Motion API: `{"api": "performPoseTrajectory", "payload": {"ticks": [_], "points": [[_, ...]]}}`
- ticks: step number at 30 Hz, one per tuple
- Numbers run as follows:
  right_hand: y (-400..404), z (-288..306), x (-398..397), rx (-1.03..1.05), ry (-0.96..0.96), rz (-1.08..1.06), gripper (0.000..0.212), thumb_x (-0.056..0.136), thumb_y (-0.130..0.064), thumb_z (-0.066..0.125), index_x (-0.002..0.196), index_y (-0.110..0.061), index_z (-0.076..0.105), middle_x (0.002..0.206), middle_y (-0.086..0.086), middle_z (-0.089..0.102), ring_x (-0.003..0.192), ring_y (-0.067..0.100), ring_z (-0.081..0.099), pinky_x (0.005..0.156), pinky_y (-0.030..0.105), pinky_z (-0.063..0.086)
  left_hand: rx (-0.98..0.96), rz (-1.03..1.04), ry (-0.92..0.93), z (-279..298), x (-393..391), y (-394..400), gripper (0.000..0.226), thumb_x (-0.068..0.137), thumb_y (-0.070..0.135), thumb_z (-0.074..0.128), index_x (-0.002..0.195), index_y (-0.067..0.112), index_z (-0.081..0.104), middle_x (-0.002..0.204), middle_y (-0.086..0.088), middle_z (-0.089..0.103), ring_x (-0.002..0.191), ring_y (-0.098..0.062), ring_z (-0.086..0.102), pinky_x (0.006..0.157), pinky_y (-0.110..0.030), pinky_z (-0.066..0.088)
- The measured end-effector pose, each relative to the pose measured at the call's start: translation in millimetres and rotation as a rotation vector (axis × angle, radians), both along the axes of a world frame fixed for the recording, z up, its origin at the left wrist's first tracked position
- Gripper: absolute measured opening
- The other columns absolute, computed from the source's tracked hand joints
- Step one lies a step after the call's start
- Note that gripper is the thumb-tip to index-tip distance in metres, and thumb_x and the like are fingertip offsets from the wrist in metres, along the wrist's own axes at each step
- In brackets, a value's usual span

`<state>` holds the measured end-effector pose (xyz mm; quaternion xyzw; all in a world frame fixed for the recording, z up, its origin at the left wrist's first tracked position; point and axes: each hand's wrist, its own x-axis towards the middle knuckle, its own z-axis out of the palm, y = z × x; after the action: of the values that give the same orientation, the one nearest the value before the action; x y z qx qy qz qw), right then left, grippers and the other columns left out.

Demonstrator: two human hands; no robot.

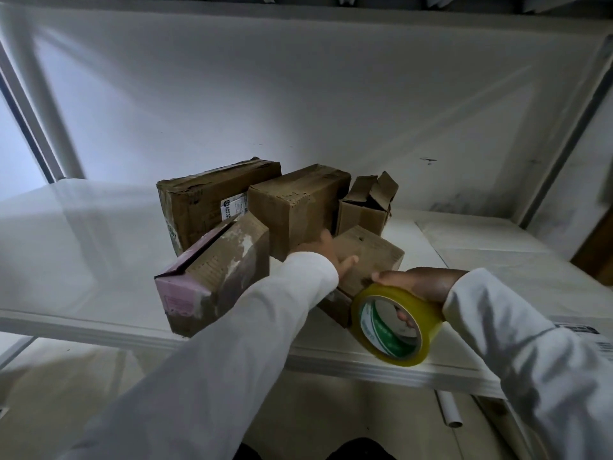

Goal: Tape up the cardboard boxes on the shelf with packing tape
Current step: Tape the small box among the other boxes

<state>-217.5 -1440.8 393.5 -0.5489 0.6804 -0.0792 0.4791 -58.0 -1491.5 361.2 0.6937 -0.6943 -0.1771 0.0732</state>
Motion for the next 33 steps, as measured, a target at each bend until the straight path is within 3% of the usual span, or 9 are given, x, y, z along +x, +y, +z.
{"api": "performPoseTrajectory", "payload": {"ticks": [4, 8, 13, 16, 20, 24, 26, 30, 33], "points": [[0.7, -6.1, -4.0, 0.023, -0.038, -0.01, 0.041, 0.089, -0.051, 0.051, 0.103, -0.013, 0.054, 0.076, 0.006, 0.063, 0.069, 0.018, 0.061, 0.067, 0.028, 0.05, 0.18, 0.061, 0.111, 4.7, 3.9, -10.0, 0.088, 0.085, 0.069, 0.045, 0.149, 0.014, 0.02, 0.149, -0.015, 0.033, 0.134, -0.035, 0.035, 0.109, -0.046, 0.032], [0.2, -12.8, -6.8, 0.034, -0.1, -0.01, 0.038, 0.089, -0.053, 0.048, 0.089, -0.016, 0.057, 0.047, -0.003, 0.063, 0.055, 0.014, 0.061, 0.056, 0.024, 0.051, 0.167, 0.067, 0.067, 0.8, 6.0, -16.4, 0.092, 0.078, 0.077, 0.045, 0.143, 0.013, 0.035, 0.141, -0.014, 0.044, 0.127, -0.035, 0.043, 0.106, -0.045, 0.037], [-2.4, -7.7, -6.2, -0.034, -0.077, 0.035, 0.035, 0.089, -0.051, 0.049, 0.088, -0.017, 0.058, 0.063, 0.001, 0.066, 0.06, 0.014, 0.062, 0.053, 0.021, 0.05, 0.062, 0.067, -0.007, -7.2, 10.9, -15.8, 0.089, 0.075, 0.083, 0.038, 0.129, 0.013, 0.05, 0.122, -0.011, 0.057, 0.112, -0.032, 0.053, 0.089, -0.039, 0.043], [1.4, -0.1, -9.3, -0.07, -0.208, 0.144, 0.047, 0.07, -0.059, 0.069, 0.088, -0.016, 0.063, 0.067, 0.001, 0.069, 0.061, 0.013, 0.065, 0.055, 0.022, 0.052, 0.114, 0.107, 0.067, -5.8, 18.2, -20.1, 0.092, 0.076, 0.082, 0.039, 0.14, 0.016, 0.04, 0.137, -0.012, 0.048, 0.124, -0.034, 0.046, 0.1, -0.044, 0.039], [2.6, 11.9, -10.0, -0.183, -0.679, 0.253, 0.064, 0.025, -0.056, 0.09, 0.066, -0.011, 0.071, 0.063, 0.008, 0.066, 0.055, 0.016, 0.064, 0.057, 0.023, 0.055, 0.232, 0.18, 0.405, -10.6, 32.2, -31.8, 0.093, 0.078, 0.077, 0.042, 0.145, 0.013, 0.035, 0.146, -0.014, 0.04, 0.131, -0.036, 0.04, 0.111, -0.047, 0.031], [-1.6, 22.5, 19.2, -0.296, -0.867, 0.26, 0.037, 0.051, -0.043, 0.087, 0.061, -0.011, 0.071, 0.057, 0.005, 0.064, 0.051, 0.013, 0.062, 0.054, 0.023, 0.054, 0.288, 0.48, 0.938, -30.7, 38.3, -34.3, 0.076, 0.08, 0.067, 0.054, 0.134, 0.013, 0.048, 0.129, -0.017, 0.055, 0.117, -0.039, 0.052, 0.101, -0.048, 0.043], [-8.0, 28.2, 34.4, -0.327, -0.846, 0.203, 0.029, 0.071, -0.033, 0.074, 0.072, -0.005, 0.067, 0.056, 0.004, 0.063, 0.048, 0.012, 0.06, 0.052, 0.022, 0.053, 0.194, 0.56, 1.018, -36.5, 41.9, -36.1, 0.065, 0.09, 0.062, 0.042, 0.134, 0.014, 0.048, 0.132, -0.014, 0.054, 0.121, -0.036, 0.05, 0.104, -0.045, 0.039], [-30.4, 36.5, 51.0, -0.369, -0.791, 0.07, 0.053, 0.068, -0.047, 0.059, 0.095, -0.002, 0.065, 0.069, 0.007, 0.067, 0.06, 0.017, 0.064, 0.059, 0.026, 0.057, -0.365, 0.264, 0.665, -46.4, 44.1, -12.2, 0.044, 0.099, 0.043, 0.029, 0.128, 0.017, 0.049, 0.127, -0.009, 0.054, 0.12, -0.03, 0.049, 0.101, -0.038, 0.037], [-40.7, 36.0, 60.0, -0.328, -0.782, 0.058, 0.054, 0.068, -0.05, 0.059, 0.1, -0.007, 0.064, 0.074, 0.009, 0.068, 0.066, 0.021, 0.065, 0.064, 0.03, 0.058, -0.623, 0.008, 0.571, -63.3, 31.3, 12.4, 0.09, 0.072, 0.069, 0.032, 0.141, 0.011, 0.039, 0.144, -0.01, 0.042, 0.133, -0.026, 0.036, 0.111, -0.038, 0.025]]}}
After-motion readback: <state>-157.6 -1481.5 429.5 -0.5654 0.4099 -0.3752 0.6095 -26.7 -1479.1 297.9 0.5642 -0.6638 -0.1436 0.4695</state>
